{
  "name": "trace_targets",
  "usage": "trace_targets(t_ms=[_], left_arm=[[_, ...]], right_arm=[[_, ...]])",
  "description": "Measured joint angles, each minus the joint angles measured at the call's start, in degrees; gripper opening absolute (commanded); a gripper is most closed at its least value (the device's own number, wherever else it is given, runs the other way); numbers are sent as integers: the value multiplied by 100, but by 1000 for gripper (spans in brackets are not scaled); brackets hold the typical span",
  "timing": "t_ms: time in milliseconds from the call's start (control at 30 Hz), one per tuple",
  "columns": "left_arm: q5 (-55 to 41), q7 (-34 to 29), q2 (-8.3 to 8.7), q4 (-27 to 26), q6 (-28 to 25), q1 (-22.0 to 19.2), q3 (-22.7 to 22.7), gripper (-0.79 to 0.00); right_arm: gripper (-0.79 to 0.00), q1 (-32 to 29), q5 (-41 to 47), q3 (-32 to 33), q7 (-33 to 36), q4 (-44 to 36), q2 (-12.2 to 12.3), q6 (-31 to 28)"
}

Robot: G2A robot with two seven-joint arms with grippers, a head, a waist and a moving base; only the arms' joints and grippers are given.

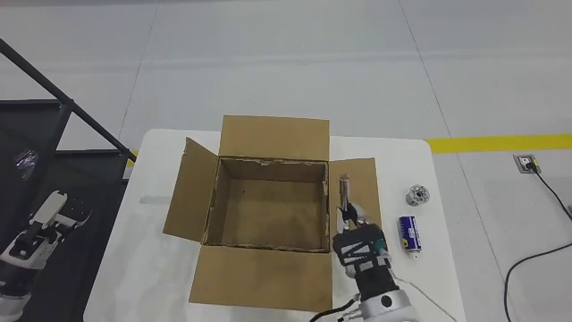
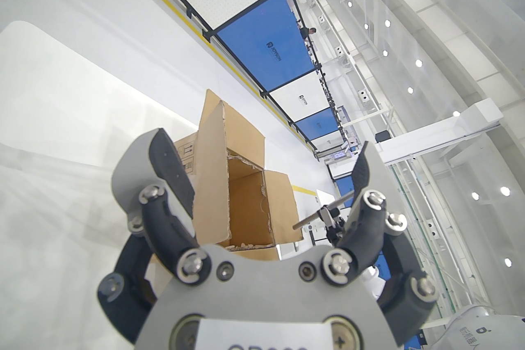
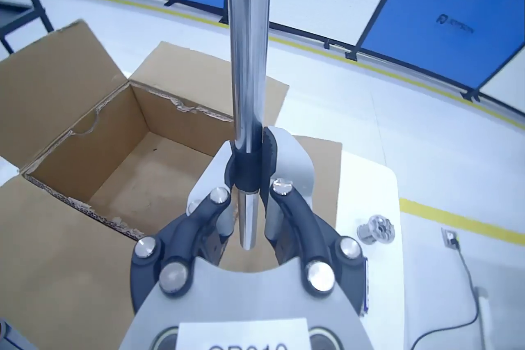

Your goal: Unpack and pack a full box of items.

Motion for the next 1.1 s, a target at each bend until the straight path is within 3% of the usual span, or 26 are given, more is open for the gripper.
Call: trace_targets(t_ms=[167, 267, 433, 533, 633, 833, 933, 1100], left_arm=[[0, 0, 0, 0, 0, 0, 0, 0], [0, 0, 0, 0, 0, 0, 0, 0], [0, 0, 0, 0, 0, 0, 0, 0], [0, 0, 0, 0, 0, 0, 0, 0], [0, 0, 0, 0, 0, 0, 0, 0], [0, 0, 0, 0, 0, 0, 0, 0], [0, 0, 0, 0, 0, 0, 0, 0], [0, 0, 0, 0, 0, 0, 0, 0]], right_arm=[[-785, -945, 1429, 1242, -579, -173, 61, 72], [-785, -1395, 2293, 1994, -798, -169, 97, -266], [-785, -1578, 3518, 2979, -251, 88, 167, -1047], [-785, -1169, 4153, 3416, 786, 481, 253, -1754], [-785, -488, 4641, 3622, 1978, 1020, 335, -2010], [-785, 1041, 4949, 3357, 4108, 2397, 492, -2324], [-785, 1704, 4849, 3126, 4835, 3037, 550, -2481], [-785, 2363, 4685, 2751, 5409, 3687, 591, -2341]])
